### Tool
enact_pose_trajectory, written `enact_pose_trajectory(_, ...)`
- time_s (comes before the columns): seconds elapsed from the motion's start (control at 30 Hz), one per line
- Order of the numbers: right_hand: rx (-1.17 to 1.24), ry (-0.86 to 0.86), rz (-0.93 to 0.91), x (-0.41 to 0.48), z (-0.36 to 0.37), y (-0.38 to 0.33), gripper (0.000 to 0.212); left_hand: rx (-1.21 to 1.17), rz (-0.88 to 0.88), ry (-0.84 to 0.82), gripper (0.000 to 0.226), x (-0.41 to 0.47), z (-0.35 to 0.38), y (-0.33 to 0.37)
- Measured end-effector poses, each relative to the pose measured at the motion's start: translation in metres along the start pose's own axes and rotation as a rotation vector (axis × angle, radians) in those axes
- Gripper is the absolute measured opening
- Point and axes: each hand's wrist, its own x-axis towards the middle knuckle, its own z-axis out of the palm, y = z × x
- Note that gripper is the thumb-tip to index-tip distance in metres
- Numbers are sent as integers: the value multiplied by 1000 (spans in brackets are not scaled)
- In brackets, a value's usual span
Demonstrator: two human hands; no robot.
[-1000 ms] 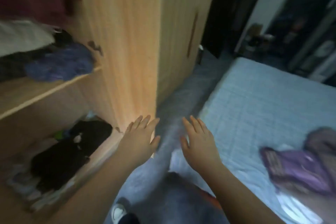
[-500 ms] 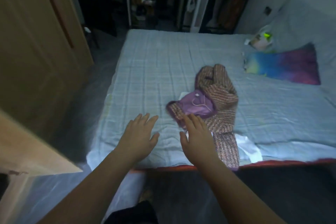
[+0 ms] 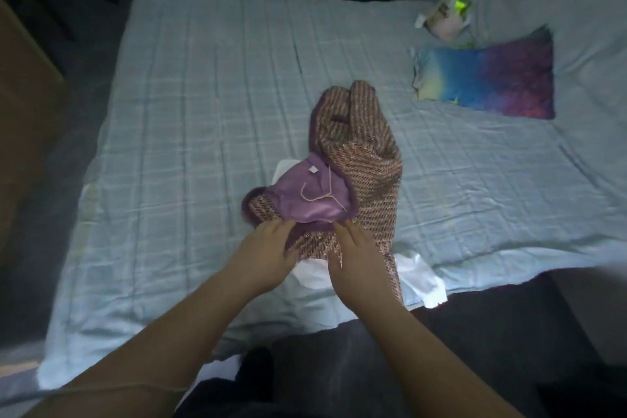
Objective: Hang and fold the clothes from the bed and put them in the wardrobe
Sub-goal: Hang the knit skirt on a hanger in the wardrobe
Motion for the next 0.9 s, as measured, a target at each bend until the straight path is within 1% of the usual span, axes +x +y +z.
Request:
enact_pose_trajectory(0.13,30,-55,85,46,10,40,51,-4,17,-73,51,67,17,5)
enact_pose_trajectory(0.23,61,-121,131,71,15,74,51,-55,-39,-103,49,101,33,12)
enact_pose_trajectory(0.33,76,-184,133,96,22,112,51,-175,-146,-123,36,129,62,19)
enact_pose_trajectory(0.43,112,-279,135,124,34,156,50,-347,-338,-136,29,158,97,29)
enact_pose_trajectory(0.53,126,-446,59,156,51,197,52,-438,-531,-106,26,189,132,39)
enact_pose_trajectory(0.63,155,-595,-58,193,69,232,45,-480,-656,-31,18,221,164,56)
enact_pose_trajectory(0.73,152,-702,-165,233,84,255,43,-491,-760,-4,24,247,191,71)
enact_pose_trajectory(0.8,155,-739,-220,259,96,265,45,-524,-822,51,26,262,208,76)
enact_pose_trajectory(0.9,205,-713,-276,281,117,275,43,-538,-938,95,33,280,225,76)
